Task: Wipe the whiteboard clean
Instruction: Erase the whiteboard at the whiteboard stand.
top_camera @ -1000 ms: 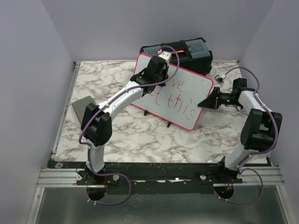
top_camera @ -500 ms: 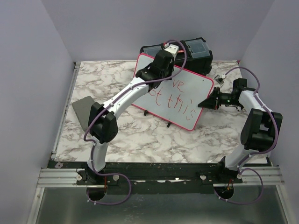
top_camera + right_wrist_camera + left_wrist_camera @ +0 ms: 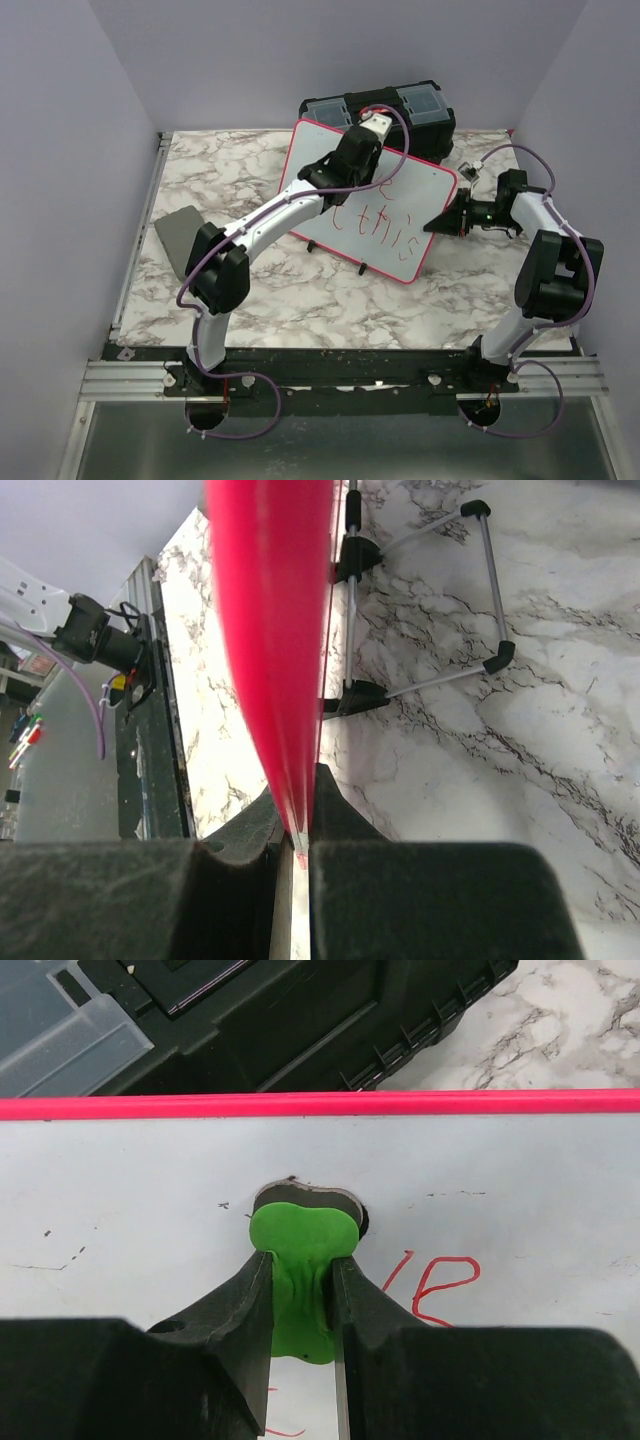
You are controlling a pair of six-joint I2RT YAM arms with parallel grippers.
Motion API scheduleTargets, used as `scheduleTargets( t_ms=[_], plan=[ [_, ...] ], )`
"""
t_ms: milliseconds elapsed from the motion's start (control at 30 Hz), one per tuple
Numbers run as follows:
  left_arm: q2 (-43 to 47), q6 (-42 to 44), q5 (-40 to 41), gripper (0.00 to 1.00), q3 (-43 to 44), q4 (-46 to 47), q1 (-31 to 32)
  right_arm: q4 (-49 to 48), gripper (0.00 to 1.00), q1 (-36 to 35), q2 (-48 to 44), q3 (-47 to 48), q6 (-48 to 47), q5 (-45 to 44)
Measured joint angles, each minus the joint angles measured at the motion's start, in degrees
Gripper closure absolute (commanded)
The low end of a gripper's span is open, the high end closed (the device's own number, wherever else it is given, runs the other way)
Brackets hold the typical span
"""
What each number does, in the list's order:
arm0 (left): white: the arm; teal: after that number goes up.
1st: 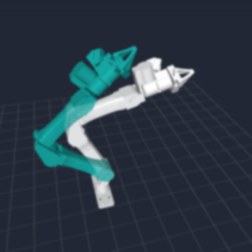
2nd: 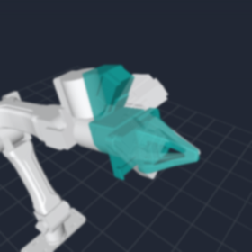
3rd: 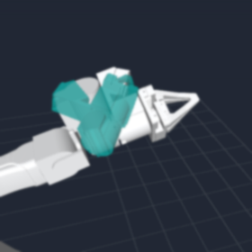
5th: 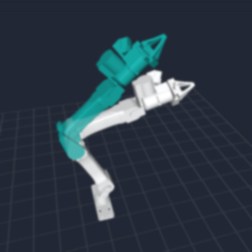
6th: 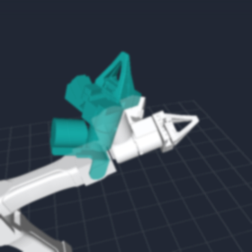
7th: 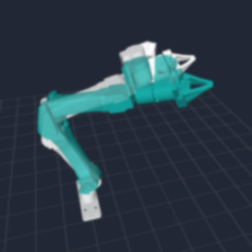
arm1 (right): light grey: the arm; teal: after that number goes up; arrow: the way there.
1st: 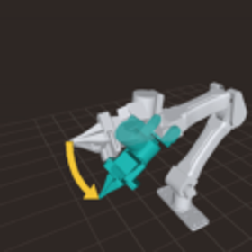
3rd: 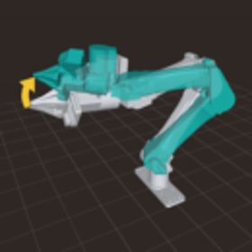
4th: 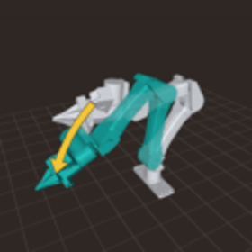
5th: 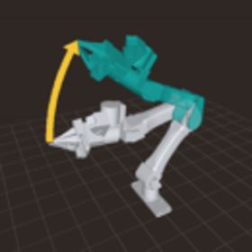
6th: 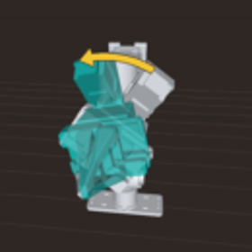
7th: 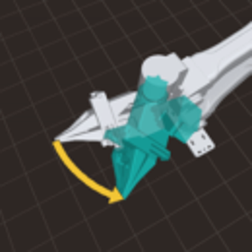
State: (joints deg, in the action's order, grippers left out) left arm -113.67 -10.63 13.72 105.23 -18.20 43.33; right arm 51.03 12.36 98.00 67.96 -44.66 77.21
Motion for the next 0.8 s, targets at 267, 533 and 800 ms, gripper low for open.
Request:
scheduleTargets(
  t_ms=[267, 533, 800],
  plan=[
    [-1.20, -0.26, -0.02, 1.00, 5.18, -4.81, -1.49, 0.48, 0.99, -0.17, 0.00, 0.37, -0.39, 0.02],
    [-5.49, -0.33, -2.45, 1.00, 14.93, -7.43, -2.34, 0.33, 0.99, -0.17, 0.00, 0.39, 0.09, -0.02],
    [-0.31, -0.28, -5.60, 1.00, 0.81, -0.39, -2.03, -7.65, 0.99, -0.17, -0.74, -2.08, 7.67, -0.76]
  ],
)
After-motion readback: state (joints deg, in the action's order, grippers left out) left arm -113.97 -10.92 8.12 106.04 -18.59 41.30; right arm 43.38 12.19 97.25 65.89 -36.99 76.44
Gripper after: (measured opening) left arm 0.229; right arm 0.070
